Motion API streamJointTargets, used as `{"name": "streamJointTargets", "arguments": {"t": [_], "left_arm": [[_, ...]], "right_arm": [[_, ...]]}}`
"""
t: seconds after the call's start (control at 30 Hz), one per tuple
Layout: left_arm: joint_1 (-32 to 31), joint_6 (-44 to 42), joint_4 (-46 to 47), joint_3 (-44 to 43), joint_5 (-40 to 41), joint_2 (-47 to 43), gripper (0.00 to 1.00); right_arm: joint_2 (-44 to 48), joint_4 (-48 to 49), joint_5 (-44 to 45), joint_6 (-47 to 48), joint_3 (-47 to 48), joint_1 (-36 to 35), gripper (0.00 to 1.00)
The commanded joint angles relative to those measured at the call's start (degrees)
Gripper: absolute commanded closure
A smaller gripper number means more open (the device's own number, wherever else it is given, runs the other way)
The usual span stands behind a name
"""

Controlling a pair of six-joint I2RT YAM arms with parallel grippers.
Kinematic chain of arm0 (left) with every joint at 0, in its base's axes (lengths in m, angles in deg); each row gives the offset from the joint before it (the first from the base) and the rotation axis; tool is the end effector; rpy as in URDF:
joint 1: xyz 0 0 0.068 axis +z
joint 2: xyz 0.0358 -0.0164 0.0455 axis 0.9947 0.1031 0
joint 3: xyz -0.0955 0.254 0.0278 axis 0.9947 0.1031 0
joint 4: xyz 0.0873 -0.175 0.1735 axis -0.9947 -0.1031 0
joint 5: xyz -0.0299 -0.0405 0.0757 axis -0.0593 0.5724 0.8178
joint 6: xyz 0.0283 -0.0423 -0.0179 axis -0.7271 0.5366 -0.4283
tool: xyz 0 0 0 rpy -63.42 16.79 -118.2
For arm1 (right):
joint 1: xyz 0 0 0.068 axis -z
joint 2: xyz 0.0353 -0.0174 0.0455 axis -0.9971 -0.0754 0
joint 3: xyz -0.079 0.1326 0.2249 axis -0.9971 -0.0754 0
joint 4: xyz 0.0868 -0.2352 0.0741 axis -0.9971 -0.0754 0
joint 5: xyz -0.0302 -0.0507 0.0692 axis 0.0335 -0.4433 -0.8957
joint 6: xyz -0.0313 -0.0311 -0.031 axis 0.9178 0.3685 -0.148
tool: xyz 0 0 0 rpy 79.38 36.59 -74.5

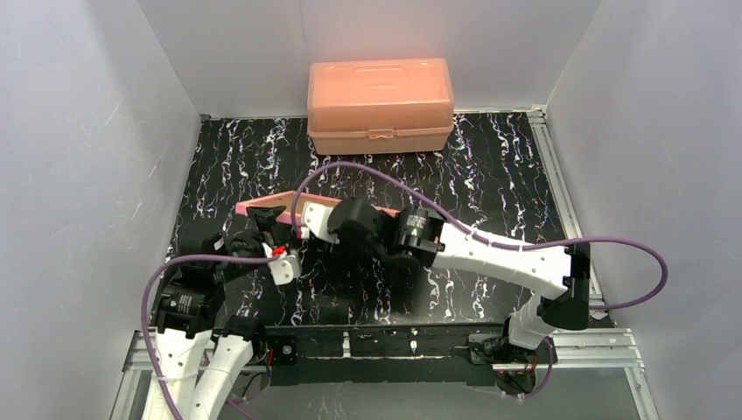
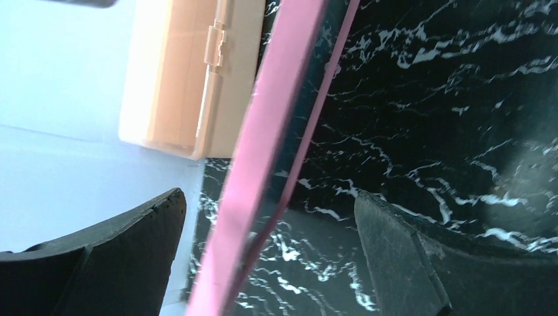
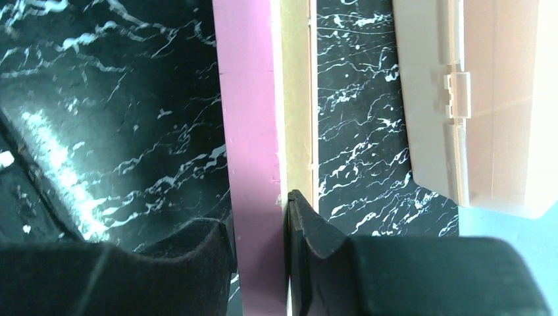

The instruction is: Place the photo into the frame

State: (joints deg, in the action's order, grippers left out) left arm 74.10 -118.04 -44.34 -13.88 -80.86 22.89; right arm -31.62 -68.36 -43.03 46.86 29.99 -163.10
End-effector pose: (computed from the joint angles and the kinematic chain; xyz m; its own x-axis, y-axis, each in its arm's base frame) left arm 0.0883 -0.0383 0.3521 0.5912 0.6462 -0.4826 0.5177 0.1547 0.8414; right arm 0.0900 0.3281 0.3719 0.1162 -0.8056 -0.5810 -0.7984 0.2722 -0.5371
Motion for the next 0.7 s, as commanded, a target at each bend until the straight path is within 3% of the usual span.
{"name": "streamJointTargets", "arguments": {"t": [0.0,0.17,0.33,0.5,0.67], "left_arm": [[-0.2,15.8,1.0,-6.1,-1.2,4.4,0.01],[0.4,29.3,0.8,-15.0,0.4,12.9,0.02],[3.8,40.5,-6.4,-24.5,-1.6,20.3,0.02],[6.6,52.2,-6.2,-27.8,-3.2,20.5,0.02],[6.6,57.3,-8.7,-28.8,0.1,19.4,0.01]], "right_arm": [[-2.8,0.5,-6.5,-6.4,9.8,5.4,0.99],[-10.3,-4.4,-10.9,-11.5,22.9,9.8,0.99],[-13.6,-5.1,-17.6,-19.2,30.4,16.2,0.99],[-11.9,1.7,-31.2,-32.6,25.3,24.8,0.99],[-8.2,9.8,-39.8,-44.6,18.8,35.6,0.99]]}}
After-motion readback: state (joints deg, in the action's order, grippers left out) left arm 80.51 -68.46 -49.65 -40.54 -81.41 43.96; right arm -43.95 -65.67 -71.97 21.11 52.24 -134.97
